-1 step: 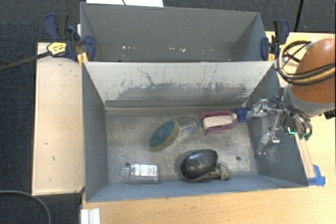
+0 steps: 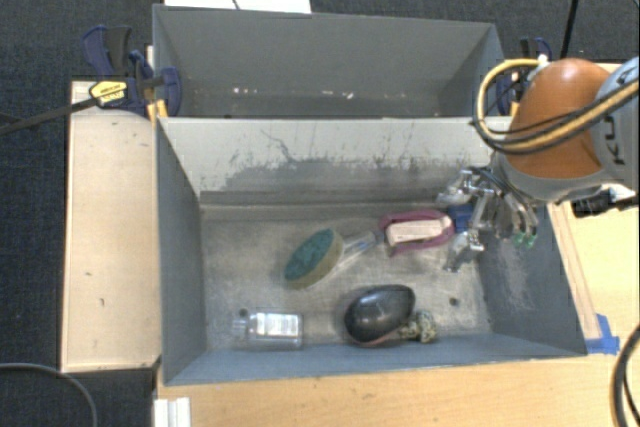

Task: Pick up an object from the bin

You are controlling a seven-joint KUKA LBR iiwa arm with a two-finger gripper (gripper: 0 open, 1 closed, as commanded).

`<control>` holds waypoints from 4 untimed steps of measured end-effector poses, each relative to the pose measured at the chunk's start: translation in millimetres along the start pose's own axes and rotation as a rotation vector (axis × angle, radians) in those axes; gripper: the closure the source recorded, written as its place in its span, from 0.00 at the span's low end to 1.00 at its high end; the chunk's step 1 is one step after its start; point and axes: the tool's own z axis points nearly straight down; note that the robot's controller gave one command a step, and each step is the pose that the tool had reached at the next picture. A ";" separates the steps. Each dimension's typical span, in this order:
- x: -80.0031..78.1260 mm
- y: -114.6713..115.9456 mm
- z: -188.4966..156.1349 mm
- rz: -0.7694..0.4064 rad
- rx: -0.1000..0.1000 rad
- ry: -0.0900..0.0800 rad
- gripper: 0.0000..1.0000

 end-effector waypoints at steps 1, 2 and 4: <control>-21.0 25.3 54.7 -0.115 0.001 0.005 0.00; -21.7 24.1 52.3 -0.115 0.002 0.002 1.00; 21.2 5.5 -279.9 -0.045 0.003 -0.008 1.00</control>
Offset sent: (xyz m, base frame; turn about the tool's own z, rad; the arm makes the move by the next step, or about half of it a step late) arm 0.0241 0.0210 -0.0528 -0.1134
